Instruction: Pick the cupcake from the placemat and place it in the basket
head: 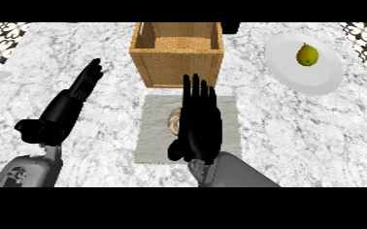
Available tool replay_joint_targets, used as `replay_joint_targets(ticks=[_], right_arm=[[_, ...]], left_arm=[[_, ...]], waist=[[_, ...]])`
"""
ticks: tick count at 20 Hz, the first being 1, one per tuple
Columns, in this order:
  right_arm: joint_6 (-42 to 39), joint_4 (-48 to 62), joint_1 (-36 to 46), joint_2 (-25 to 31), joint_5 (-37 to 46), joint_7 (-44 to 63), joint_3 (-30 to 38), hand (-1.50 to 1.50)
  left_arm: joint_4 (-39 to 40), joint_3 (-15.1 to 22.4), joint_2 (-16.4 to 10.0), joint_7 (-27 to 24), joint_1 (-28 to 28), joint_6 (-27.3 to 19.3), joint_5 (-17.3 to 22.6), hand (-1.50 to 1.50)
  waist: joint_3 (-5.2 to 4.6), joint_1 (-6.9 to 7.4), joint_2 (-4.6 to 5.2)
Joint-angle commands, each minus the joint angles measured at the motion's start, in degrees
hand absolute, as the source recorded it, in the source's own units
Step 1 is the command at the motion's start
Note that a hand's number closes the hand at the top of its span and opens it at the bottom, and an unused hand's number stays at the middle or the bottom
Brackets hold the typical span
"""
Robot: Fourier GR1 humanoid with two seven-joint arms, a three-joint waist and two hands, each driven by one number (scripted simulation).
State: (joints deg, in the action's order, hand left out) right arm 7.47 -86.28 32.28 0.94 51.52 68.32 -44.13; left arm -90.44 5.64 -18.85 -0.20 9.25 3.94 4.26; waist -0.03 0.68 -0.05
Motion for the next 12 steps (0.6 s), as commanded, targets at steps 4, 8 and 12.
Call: replay_joint_targets(ticks=[4, 8, 12], right_arm=[[0.9, 2.8, 0.3, -0.9, -0.8, 12.0, -2.2, -1.50], [3.3, 6.3, 3.3, -0.9, -2.6, 12.9, -4.0, -1.50], [4.8, 9.8, 4.2, -0.9, -4.9, 11.4, -2.6, -1.50]], left_arm=[[1.0, -2.0, -0.9, -0.1, 1.2, 2.0, 0.7, 0.00], [2.4, 0.6, 2.8, 2.0, 4.0, -1.4, -2.6, 0.00], [0.7, -1.0, 0.8, -0.4, 0.2, 1.9, -0.7, 0.00]], waist=[[-0.01, -0.10, 0.00], [0.00, -0.01, 0.12], [0.00, 0.48, 0.06]])
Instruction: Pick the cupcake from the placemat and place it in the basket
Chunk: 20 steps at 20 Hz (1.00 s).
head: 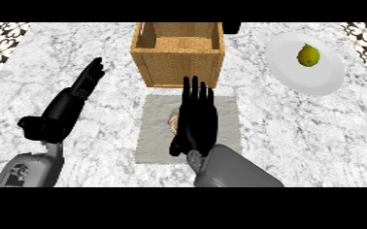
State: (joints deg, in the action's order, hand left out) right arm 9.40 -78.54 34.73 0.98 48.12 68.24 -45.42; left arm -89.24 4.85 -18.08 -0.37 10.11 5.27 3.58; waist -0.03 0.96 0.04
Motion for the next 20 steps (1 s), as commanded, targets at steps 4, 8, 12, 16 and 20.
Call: replay_joint_targets(ticks=[4, 8, 12, 16, 20], right_arm=[[5.7, 6.4, 0.9, -0.9, -2.3, 8.5, -0.8, -1.50], [5.8, 6.9, -2.2, -0.9, -1.1, 8.6, -1.8, -1.50], [5.0, 8.5, 0.4, -0.9, -4.3, 8.8, -0.2, -1.50], [5.3, 9.2, 1.0, -0.9, -8.2, 5.7, 0.1, -1.50], [8.4, 13.9, 3.8, -0.9, -14.4, 4.6, -2.9, 1.50]], left_arm=[[-1.9, 0.0, 0.1, -0.1, -1.9, 1.0, -0.4, 0.00], [0.9, -1.1, 1.1, 0.3, 1.5, -0.1, -1.0, 0.00], [-0.5, -1.7, -0.4, 0.0, -0.6, 1.9, -0.8, 0.00], [1.9, -1.1, 2.3, -1.0, -0.3, 0.8, -1.9, 0.00], [0.6, -2.6, 0.6, -2.2, -0.7, 3.9, -0.1, 0.00]], waist=[[0.01, 0.37, 0.04], [0.01, -0.56, -0.01], [0.01, -0.10, -0.03], [0.01, -0.23, 0.05], [0.01, 0.70, 0.23]])
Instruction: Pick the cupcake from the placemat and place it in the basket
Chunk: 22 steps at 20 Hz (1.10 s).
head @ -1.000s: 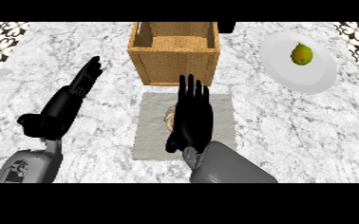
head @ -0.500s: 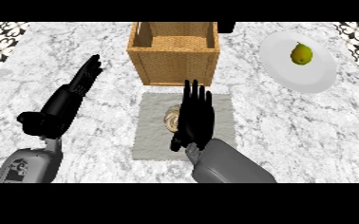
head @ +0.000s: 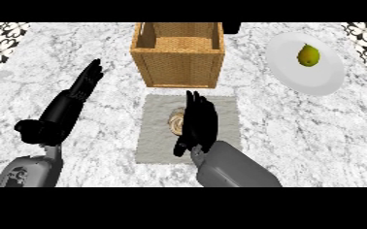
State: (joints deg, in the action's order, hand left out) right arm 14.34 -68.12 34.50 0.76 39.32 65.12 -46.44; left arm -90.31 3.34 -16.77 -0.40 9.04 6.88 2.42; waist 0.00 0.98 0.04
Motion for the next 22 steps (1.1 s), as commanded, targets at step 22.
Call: replay_joint_targets(ticks=[22], right_arm=[[-0.5, -3.5, 18.9, -0.7, -16.3, -1.6, -27.5, 1.50]], left_arm=[[2.4, -0.4, 1.7, 2.7, 6.5, 2.6, -1.2, 0.00]], waist=[[-0.04, 3.94, 0.33]])
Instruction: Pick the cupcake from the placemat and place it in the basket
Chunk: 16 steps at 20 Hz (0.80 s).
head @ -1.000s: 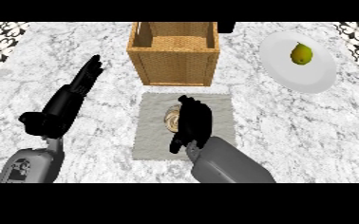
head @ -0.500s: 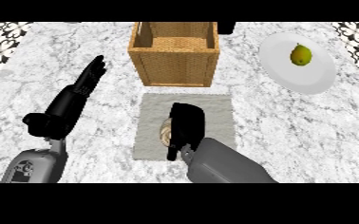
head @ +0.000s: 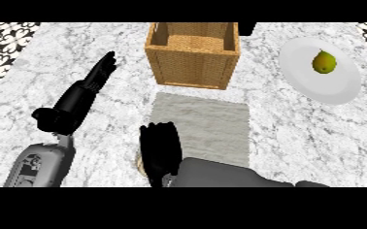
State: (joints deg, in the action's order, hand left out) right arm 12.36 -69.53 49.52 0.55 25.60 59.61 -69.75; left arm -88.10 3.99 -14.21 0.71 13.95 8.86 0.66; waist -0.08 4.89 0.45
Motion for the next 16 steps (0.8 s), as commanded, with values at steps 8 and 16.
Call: replay_joint_targets(ticks=[8, 16], right_arm=[[17.2, -11.3, 4.4, -0.5, -3.2, 2.4, 0.9, 1.50], [30.9, -20.9, 10.1, -0.5, 6.3, 7.4, 5.2, 1.50]], left_arm=[[2.3, -1.1, -0.5, -1.4, -0.5, 0.3, -0.5, 0.00], [1.9, -1.6, -0.2, -0.9, -0.5, -0.4, -0.7, 0.00]], waist=[[0.04, -0.56, -0.38], [-0.01, -2.70, -1.30]])
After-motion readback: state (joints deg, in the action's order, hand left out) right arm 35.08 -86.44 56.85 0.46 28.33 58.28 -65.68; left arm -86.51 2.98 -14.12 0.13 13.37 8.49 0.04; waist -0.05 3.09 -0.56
